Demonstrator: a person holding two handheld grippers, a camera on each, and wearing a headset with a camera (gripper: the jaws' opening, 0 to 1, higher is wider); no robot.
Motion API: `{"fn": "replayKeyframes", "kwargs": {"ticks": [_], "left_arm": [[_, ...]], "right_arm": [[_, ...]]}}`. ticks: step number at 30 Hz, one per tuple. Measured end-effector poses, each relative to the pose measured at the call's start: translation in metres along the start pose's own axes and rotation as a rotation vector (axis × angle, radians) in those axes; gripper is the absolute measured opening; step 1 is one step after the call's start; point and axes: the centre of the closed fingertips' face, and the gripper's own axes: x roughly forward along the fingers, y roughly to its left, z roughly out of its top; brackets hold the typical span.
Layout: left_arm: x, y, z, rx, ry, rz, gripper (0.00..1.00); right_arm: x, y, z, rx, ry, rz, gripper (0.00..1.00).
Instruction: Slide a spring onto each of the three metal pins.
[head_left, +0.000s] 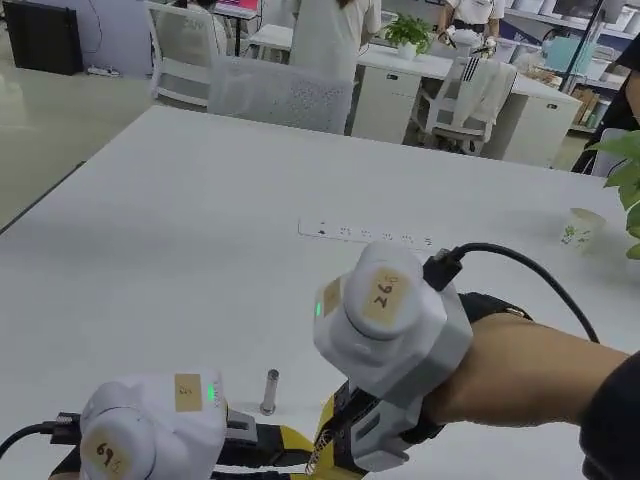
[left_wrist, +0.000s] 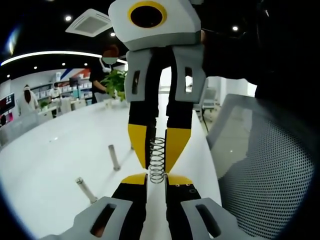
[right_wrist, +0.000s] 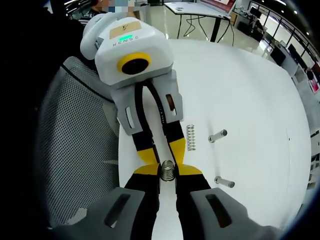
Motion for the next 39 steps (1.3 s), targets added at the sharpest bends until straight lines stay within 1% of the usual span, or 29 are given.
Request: {"fn": "replayKeyframes", "kwargs": {"ticks": [4, 8, 10, 14, 16, 20, 24, 29, 32, 39], "left_arm": [[-0.002, 0.003, -0.004, -0.010, 0.005, 0.013, 0.11], [-0.007, 0.009, -0.010, -0.031, 0.014, 0.037, 0.19], [-0.010, 0.011, -0.012, -0.038, 0.016, 0.047, 0.20], [-0.018, 0.019, -0.017, -0.064, 0.016, 0.080, 0.27], [-0.022, 0.023, -0.019, -0.071, 0.017, 0.095, 0.29], [-0.030, 0.030, -0.021, -0.090, 0.013, 0.128, 0.34], [-0.034, 0.036, -0.022, -0.101, 0.006, 0.149, 0.38], [-0.039, 0.040, -0.024, -0.110, 0.005, 0.170, 0.41], [-0.043, 0.044, -0.027, -0.119, 0.006, 0.185, 0.42], [-0.050, 0.050, -0.030, -0.130, 0.006, 0.212, 0.45]], "right_arm": [[-0.002, -0.003, -0.003, 0.010, 0.001, -0.007, 0.08], [-0.005, -0.006, -0.008, 0.021, 0.004, -0.016, 0.08], [-0.006, -0.006, -0.010, 0.027, 0.005, -0.016, 0.08], [-0.009, -0.009, -0.015, 0.040, 0.004, -0.025, 0.08], [-0.010, -0.011, -0.018, 0.048, 0.004, -0.029, 0.08], [-0.014, -0.014, -0.025, 0.066, 0.006, -0.039, 0.08], [-0.018, -0.017, -0.032, 0.083, 0.007, -0.048, 0.08], [-0.024, -0.020, -0.039, 0.103, 0.006, -0.058, 0.08], [-0.029, -0.025, -0.045, 0.124, 0.005, -0.072, 0.08], [-0.042, -0.035, -0.058, 0.158, 0.005, -0.102, 0.08]]}}
